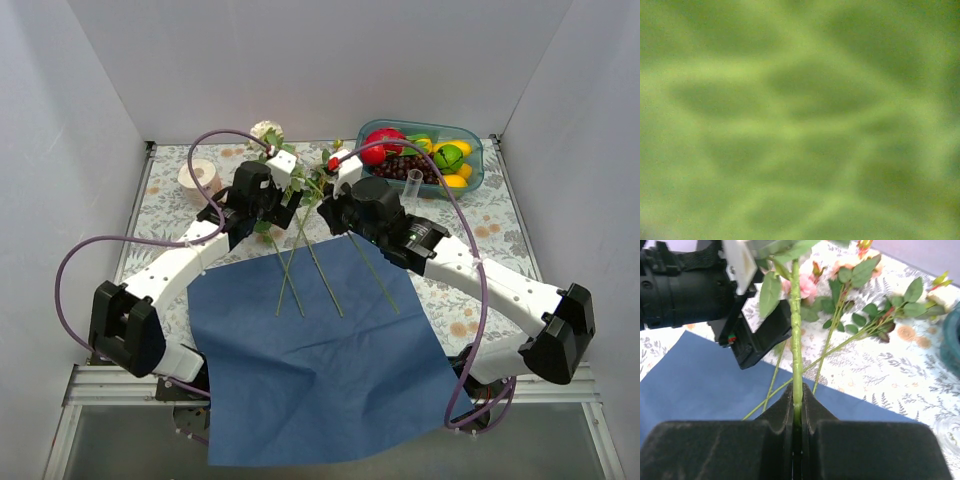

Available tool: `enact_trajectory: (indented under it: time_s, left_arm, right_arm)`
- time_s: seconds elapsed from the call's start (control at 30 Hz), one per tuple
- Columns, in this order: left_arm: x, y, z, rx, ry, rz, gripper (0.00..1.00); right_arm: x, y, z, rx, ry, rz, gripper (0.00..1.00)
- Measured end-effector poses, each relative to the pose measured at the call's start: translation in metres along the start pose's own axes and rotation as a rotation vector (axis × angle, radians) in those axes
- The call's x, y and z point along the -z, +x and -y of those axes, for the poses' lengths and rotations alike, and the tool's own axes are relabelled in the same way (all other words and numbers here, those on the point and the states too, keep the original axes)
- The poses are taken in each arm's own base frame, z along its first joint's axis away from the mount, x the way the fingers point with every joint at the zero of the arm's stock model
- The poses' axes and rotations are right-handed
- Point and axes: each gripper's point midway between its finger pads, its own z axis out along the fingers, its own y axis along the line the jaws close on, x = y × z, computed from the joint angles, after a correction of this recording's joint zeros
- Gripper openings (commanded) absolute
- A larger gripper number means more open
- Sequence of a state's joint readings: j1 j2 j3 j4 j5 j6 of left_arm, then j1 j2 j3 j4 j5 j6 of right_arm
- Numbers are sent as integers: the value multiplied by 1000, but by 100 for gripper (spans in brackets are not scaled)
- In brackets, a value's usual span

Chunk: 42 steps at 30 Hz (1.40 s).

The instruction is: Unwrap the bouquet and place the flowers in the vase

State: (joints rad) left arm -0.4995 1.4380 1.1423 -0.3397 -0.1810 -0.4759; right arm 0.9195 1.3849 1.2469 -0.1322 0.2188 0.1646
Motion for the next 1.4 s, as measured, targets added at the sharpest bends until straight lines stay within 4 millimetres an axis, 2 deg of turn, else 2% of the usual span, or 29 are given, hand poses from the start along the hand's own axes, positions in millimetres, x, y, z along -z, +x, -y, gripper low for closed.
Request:
enact_trajectory:
  time_s: [0.13, 0.23, 0.37, 0.47, 0.6, 0.7, 0.77, 0.83, 0.97, 1.13, 1.23, 1.4]
  left_arm:
    - [14, -24, -6, 4, -2, 49, 98]
    - [27, -24, -9, -24, 3, 45, 98]
    - [49, -27, -19, -101, -13, 57, 98]
    - [78, -46, -29, -132, -36, 143, 98]
    - [133, -81, -42, -128, -60, 306, 98]
    - [154, -93, -46, -98, -65, 367, 98]
    - [155, -90, -44, -72, -50, 360, 98]
    - [147, -82, -38, -51, -29, 335, 98]
    - [123, -47, -25, -26, 7, 240, 98]
    - [102, -26, -14, 0, 34, 168, 98]
    - [98, -20, -10, 12, 47, 156, 98]
    - [96, -23, -9, 29, 54, 172, 98]
  right_arm:
    - [5, -16, 19, 6, 48, 48, 1]
    - [1, -38, 42, -2, 107, 96, 1]
    - [-3, -99, 66, -21, 161, 207, 1]
    - [-5, -138, 83, -3, 196, 304, 1]
    - [-1, -165, 110, 37, 238, 410, 1]
    - [-1, -182, 137, 97, 291, 477, 1]
    - [0, -187, 155, 144, 332, 528, 1]
    - [2, -182, 170, 185, 371, 564, 1]
    - [6, -173, 200, 207, 419, 592, 1]
    - [30, -184, 234, 196, 456, 674, 1]
    - [42, -198, 233, 201, 440, 743, 1]
    - [56, -218, 222, 218, 396, 844, 1]
